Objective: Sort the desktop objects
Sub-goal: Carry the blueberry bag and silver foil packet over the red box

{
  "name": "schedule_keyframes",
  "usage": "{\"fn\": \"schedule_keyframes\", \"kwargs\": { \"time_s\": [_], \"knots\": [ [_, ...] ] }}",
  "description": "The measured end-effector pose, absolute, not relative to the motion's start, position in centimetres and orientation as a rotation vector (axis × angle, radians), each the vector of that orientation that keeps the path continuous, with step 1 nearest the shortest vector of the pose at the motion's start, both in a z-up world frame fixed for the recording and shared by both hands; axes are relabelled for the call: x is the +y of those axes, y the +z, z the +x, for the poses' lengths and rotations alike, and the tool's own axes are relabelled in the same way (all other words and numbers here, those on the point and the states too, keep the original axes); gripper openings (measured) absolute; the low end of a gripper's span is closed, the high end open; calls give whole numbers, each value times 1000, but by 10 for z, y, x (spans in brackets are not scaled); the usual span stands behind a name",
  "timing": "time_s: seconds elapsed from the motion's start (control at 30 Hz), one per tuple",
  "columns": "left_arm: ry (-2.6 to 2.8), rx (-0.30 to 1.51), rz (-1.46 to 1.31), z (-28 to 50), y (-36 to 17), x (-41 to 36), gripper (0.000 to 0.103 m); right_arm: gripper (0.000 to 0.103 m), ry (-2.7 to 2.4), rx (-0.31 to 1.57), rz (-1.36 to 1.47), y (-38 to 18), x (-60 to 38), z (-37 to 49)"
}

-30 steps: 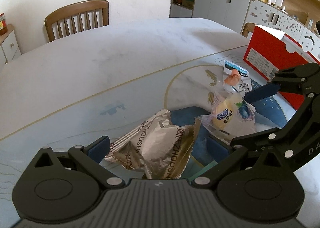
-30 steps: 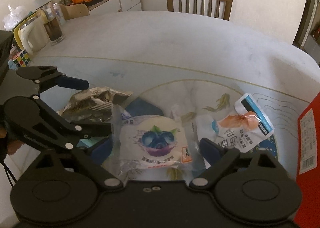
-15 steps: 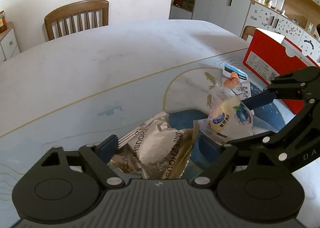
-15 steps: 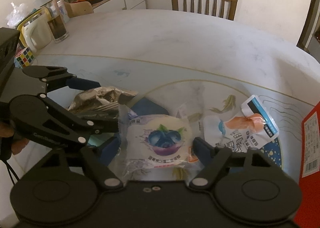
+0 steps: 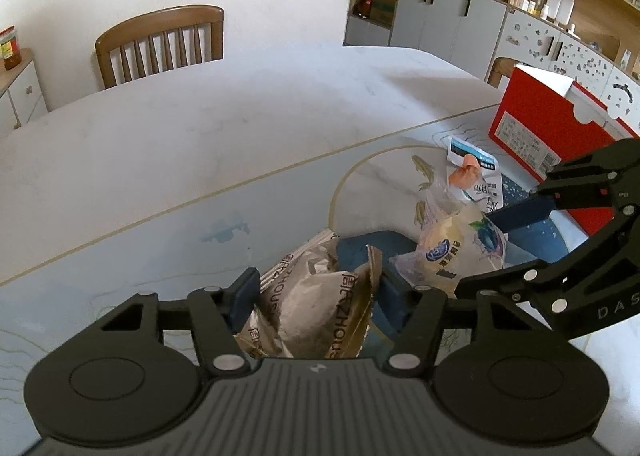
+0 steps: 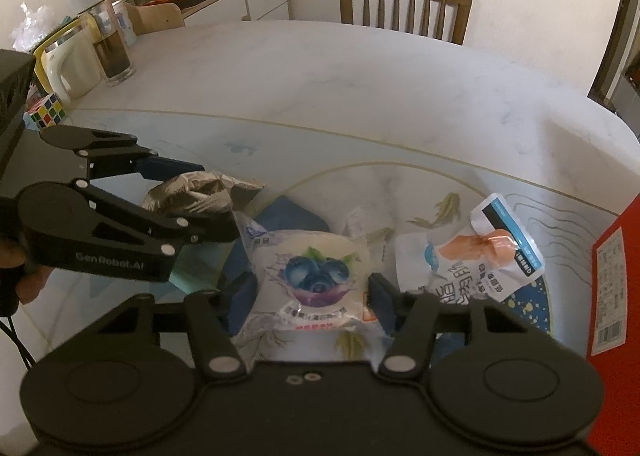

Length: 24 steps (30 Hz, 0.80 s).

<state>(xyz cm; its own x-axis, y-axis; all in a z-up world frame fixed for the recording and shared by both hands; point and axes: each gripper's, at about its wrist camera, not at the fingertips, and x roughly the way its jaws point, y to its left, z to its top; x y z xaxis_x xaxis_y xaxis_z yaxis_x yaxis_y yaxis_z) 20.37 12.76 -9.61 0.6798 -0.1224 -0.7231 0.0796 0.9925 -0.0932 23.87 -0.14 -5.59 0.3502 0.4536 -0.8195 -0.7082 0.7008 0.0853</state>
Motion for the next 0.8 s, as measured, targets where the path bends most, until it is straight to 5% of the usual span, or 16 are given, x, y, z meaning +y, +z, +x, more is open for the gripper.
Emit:
{"fn": "schedule_keyframes", "kwargs": {
  "time_s": [0.8],
  "knots": [
    [-132, 753, -74, 187, -61, 111, 58, 57, 749, 900, -272, -30, -26, 226]
  ]
}}
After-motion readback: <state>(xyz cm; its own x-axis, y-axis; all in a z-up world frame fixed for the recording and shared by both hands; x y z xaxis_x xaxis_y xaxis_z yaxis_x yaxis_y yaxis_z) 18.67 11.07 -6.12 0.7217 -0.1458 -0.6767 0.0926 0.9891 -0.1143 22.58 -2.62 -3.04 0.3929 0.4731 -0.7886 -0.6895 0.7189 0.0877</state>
